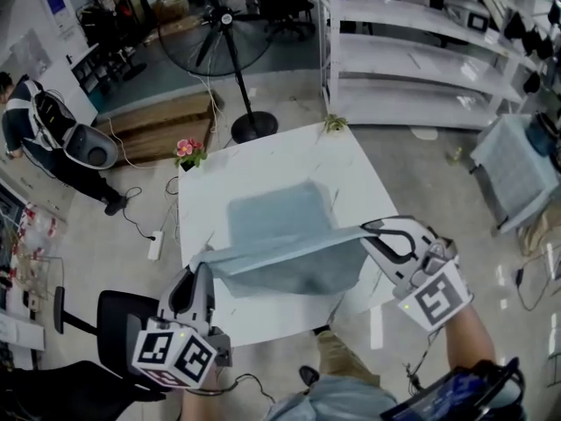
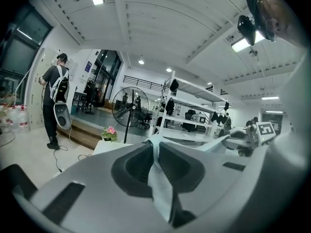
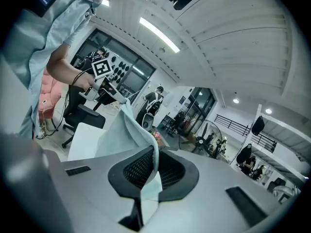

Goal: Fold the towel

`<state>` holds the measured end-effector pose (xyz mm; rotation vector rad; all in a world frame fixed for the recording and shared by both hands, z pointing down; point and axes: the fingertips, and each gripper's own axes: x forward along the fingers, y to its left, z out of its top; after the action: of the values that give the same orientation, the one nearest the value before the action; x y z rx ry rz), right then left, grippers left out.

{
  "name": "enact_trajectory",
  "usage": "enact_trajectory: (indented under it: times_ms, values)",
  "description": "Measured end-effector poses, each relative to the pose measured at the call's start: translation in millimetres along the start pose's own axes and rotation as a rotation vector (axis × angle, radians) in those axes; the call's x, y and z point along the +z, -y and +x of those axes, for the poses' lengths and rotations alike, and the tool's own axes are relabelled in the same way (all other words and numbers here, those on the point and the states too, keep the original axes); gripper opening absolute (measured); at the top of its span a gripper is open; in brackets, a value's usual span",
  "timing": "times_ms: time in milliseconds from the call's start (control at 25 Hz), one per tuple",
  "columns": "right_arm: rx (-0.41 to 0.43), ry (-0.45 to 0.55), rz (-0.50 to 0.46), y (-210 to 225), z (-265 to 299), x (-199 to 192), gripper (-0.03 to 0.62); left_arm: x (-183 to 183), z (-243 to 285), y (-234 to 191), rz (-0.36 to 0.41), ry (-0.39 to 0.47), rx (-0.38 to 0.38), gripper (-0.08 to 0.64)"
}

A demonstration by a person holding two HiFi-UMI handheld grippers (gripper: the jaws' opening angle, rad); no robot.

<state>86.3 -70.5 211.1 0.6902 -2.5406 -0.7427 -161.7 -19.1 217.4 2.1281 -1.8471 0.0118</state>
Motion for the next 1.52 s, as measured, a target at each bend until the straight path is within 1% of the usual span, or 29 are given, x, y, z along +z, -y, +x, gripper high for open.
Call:
enact_trajectory:
  times_ms: [160, 440, 600, 840, 1200, 1520]
  values:
    - [0.016, -0.008, 0.030, 17, 40, -22, 0.026, -12, 37, -21, -0.023, -0.044, 0.030, 0.035]
    - [0.053, -0.055, 0.089, 33, 99, -75, 0.026, -36, 99, -52, -0.039, -0.119, 0.083, 0.035]
    - [0.081, -0.079, 0.125, 39, 123, -102, 0.026, -49, 130, -64, -0.044, -0.159, 0.098, 0.035]
    - [0.096, -0.095, 0.169, 49, 154, -132, 0.026, -68, 171, -80, -0.047, -0.200, 0.107, 0.035]
    - [0.137, -0.140, 0.207, 52, 187, -176, 0.026, -92, 218, -100, -0.047, -0.258, 0.133, 0.035]
    - [0.200, -0.183, 0.246, 40, 221, -210, 0.026, -124, 245, -125, -0.070, -0.333, 0.177, 0.035]
